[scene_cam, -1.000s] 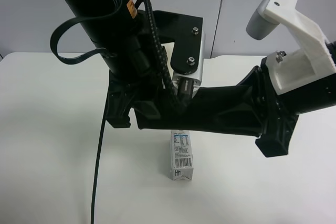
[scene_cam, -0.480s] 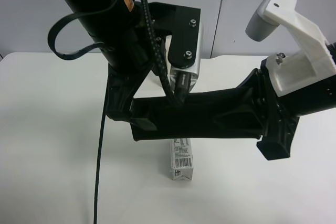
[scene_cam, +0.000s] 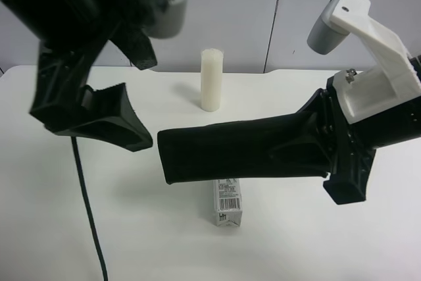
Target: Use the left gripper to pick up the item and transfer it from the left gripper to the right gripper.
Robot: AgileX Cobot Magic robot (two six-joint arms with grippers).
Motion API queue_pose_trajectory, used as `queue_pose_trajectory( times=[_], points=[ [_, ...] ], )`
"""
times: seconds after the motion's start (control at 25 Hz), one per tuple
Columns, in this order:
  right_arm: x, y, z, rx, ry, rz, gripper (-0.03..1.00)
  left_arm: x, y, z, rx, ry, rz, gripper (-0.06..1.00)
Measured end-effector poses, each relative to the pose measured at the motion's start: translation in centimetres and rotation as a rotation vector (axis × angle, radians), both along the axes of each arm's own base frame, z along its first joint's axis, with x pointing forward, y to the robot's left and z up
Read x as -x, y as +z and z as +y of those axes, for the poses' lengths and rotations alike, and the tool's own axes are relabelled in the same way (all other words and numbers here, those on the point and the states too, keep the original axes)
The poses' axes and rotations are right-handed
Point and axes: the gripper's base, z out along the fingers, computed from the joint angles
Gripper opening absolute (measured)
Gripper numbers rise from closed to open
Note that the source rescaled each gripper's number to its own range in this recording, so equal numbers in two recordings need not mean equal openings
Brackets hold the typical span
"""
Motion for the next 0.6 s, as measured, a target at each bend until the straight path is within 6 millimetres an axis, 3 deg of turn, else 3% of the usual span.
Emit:
queue_pose_trajectory(
  times=[0.36,0.48,0.6],
  points=[
    [0.0,0.0,0.0,0.000,0.000,0.000,0.01,3.8,5.0,4.5,0.223,0.316,0.064,0.99],
    [0.0,0.0,0.0,0.000,0.000,0.000,0.01,5.8,5.6,6.8,0.279,0.343,0.056,0.99],
    [0.0,0.0,0.0,0.000,0.000,0.000,0.01,8.0,4.9,9.4,0.313,0.384,0.070,0.99]
  ],
)
